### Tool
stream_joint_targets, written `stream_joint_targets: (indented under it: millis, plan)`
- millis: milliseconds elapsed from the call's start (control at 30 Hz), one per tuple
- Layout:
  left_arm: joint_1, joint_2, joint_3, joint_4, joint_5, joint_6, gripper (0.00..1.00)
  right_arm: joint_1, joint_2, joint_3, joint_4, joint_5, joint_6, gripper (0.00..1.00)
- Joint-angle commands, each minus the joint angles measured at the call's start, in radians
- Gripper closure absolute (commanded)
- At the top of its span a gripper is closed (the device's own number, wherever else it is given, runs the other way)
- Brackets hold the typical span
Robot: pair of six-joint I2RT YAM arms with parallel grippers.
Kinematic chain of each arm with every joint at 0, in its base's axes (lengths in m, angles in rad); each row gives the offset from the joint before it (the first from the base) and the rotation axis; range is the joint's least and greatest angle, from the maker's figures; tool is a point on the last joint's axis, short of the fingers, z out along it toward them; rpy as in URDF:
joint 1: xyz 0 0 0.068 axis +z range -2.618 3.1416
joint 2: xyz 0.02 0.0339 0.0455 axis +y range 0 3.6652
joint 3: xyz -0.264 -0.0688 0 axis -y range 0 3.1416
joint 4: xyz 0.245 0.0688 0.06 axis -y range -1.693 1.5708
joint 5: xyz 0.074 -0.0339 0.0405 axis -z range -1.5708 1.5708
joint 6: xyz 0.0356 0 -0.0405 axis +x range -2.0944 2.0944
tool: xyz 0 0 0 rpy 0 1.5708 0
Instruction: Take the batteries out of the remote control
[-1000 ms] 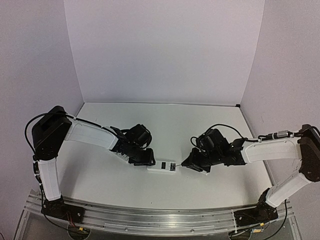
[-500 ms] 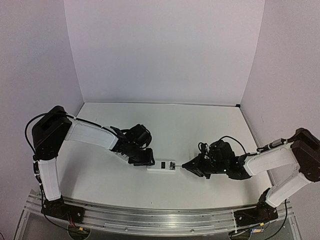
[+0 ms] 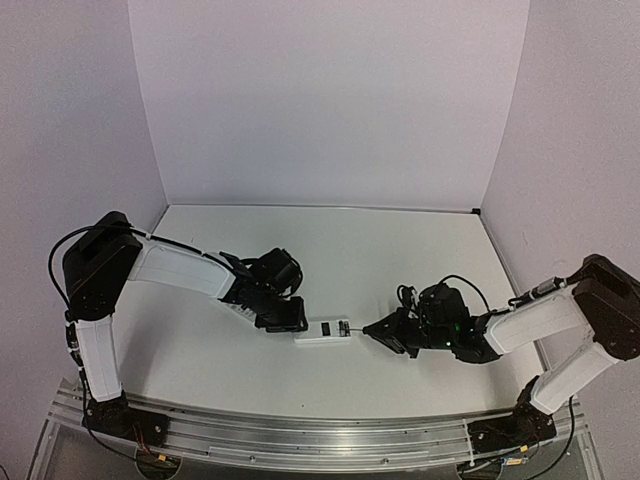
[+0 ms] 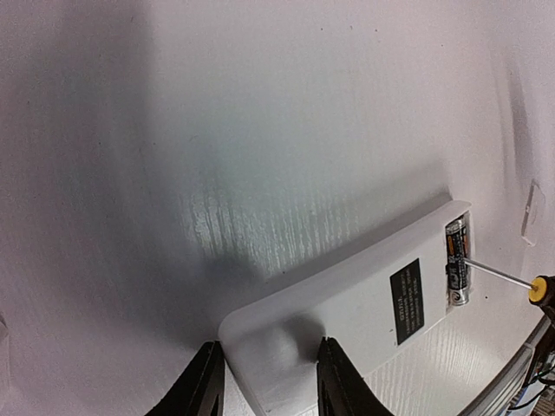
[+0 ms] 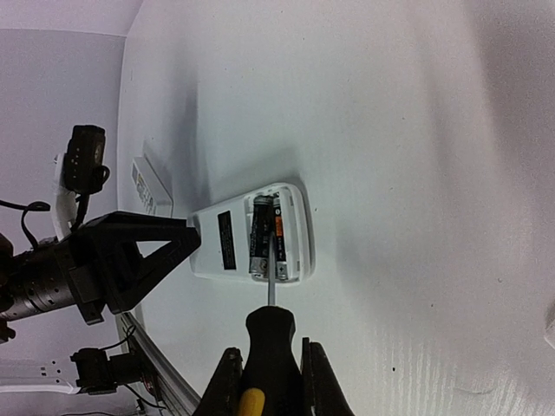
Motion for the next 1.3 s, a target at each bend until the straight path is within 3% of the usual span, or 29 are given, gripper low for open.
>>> stream_joint_targets:
  millis: [0, 367, 700, 967, 1267]
  plan:
    - [-0.013, 0.104, -0.037, -0.050, -0.023, 0.049, 0.65, 0.017, 0.036, 0.074, 0.185, -0.077, 0.031, 1.00]
    - [-0.013, 0.116, -0.030, -0.056, -0.037, 0.032, 0.66, 0.017, 0.008, 0.131, 0.269, -0.116, 0.024, 1.00]
    - [-0.013, 0.133, -0.011, -0.082, -0.054, 0.031, 0.66, 0.016, -0.086, 0.073, 0.262, -0.088, 0.029, 1.00]
    - [-0.012, 0.141, -0.001, -0.099, -0.062, 0.030, 0.66, 0.018, -0.181, 0.067, 0.149, -0.078, 0.024, 1.00]
    - [-0.012, 0.117, -0.023, -0.073, -0.043, 0.032, 0.66, 0.018, -0.156, 0.075, 0.071, -0.042, 0.015, 1.00]
